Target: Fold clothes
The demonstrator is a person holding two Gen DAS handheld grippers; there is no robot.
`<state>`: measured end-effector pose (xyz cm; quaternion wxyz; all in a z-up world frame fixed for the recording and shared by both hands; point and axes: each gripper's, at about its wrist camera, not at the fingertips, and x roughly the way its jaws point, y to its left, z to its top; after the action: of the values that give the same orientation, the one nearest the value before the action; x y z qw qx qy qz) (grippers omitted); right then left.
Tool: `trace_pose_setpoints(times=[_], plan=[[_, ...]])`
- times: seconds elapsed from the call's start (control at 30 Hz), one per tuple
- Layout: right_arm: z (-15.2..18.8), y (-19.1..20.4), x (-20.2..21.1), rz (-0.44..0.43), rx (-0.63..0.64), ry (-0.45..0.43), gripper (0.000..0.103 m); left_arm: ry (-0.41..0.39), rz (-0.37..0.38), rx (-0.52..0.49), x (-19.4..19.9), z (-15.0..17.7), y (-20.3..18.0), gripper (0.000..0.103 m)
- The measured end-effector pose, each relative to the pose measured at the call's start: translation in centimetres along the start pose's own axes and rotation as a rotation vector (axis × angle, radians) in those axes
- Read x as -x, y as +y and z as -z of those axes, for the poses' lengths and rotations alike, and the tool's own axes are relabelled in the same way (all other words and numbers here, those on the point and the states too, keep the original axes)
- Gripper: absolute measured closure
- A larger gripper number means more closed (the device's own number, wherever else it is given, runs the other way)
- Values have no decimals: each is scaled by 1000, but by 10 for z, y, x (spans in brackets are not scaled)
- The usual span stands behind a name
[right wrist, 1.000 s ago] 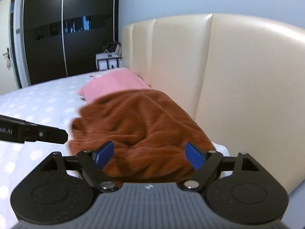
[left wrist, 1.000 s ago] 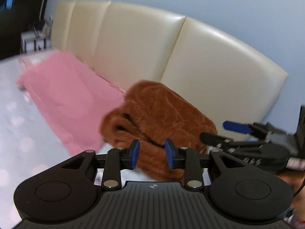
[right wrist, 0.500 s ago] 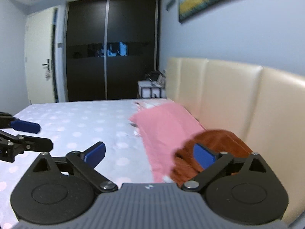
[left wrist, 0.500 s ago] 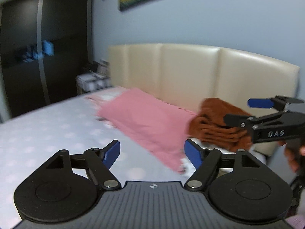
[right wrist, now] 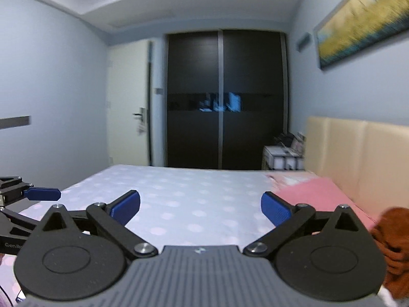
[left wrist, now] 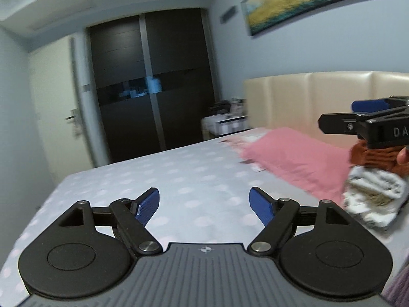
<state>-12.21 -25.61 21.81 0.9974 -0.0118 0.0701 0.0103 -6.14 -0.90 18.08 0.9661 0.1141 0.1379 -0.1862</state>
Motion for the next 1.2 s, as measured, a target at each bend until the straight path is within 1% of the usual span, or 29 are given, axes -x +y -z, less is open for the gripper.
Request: trace_pose_setpoints(times=[0.03,0.1,0.17,0.27,0.37,0.43,0.5,0.57,0.7,0.8,0.97,1.07,1.2], plan=[[4,14,-1,-12,18,-15,1,2,-32,14,4,9,6,15],[18,34,-5,-21,38,-42,1,3,-84,44,7,27,17,11],[36,52,-13,-22,35,-47,1,6,-130,74,9,44,27,11],[70,73,-28,-4,-6,-15,1,26,-167,98,1,71,35,11],[108,85,-42,41,-57,23,1,28,-212,128,-8,100,42,11],[134,90,-51,74,-78,46,1,28,-229,158,-15,118,43,11],[160,94,-59,103,-90,68,1,40,-224,185,-22,134,43,11],[181,98,-62,120,-68,82,1,59,-211,206,-29,148,42,11],[214,104,-76,105,-46,122,1,89,-234,184,-45,167,34,11],[232,106,-89,112,-53,143,1,124,-249,189,-55,183,36,11],[255,107,-104,97,-52,174,1,207,-233,257,-72,201,44,11],[268,108,-112,86,-40,192,1,228,-224,277,-82,207,45,11],[282,106,-120,73,-32,206,1,245,-236,272,-90,213,48,11]])
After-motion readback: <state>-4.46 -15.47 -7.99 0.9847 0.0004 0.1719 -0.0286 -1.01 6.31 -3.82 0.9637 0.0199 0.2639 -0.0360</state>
